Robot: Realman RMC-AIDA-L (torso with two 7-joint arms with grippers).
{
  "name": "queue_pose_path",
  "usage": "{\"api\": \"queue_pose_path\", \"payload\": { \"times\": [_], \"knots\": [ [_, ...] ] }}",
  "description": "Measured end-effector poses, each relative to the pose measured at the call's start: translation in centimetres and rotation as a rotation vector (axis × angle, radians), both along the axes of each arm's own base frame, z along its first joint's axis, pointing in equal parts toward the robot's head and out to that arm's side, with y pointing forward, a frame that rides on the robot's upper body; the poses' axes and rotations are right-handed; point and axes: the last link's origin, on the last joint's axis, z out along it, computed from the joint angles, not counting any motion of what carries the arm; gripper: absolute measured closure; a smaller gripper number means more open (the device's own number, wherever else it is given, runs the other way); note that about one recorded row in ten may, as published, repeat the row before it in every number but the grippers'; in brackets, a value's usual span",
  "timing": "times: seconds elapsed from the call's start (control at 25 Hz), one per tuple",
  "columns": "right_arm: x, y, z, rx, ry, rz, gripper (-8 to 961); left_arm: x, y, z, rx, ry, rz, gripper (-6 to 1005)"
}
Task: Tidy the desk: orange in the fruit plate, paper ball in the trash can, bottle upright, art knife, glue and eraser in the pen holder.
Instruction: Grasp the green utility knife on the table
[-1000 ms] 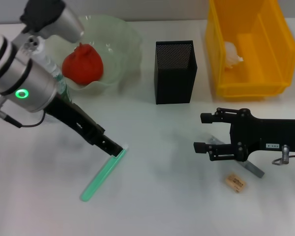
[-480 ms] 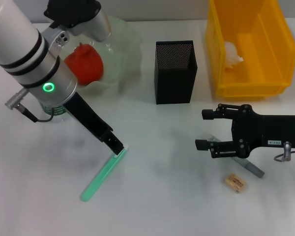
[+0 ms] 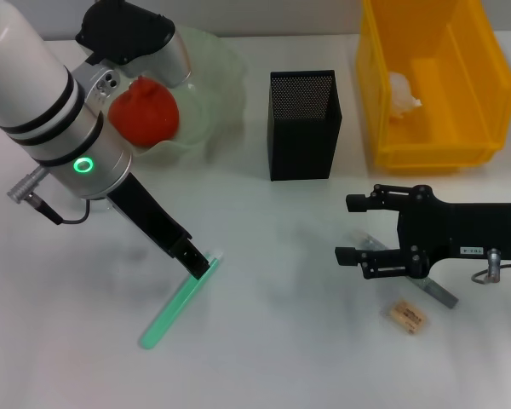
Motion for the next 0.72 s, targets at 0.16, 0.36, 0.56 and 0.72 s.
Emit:
{"api": "queue_pose_path", "payload": {
  "times": [0.16,0.36,0.56,0.72],
  "knots": [
    [-0.07,-0.1,-0.05,-0.007,0.002,0.005,142,0.0,0.06,0.1,-0.003,0.014,-0.01,232],
    [-0.2,-0.19,-0.24,-0.012,0.006,0.007,143,-0.12,0.2,0.1,-0.01,0.086,-0.043,236],
    [-0.38,-0.15,-0.51,-0.022,0.002,0.009,143,-0.41,-0.24,-0.5,-0.045,0.123,-0.077,240],
    [-0.4,-0.1,-0.51,-0.021,0.003,0.005,142,-0.41,-0.29,-0.6,-0.048,0.127,-0.081,244]
  ]
}}
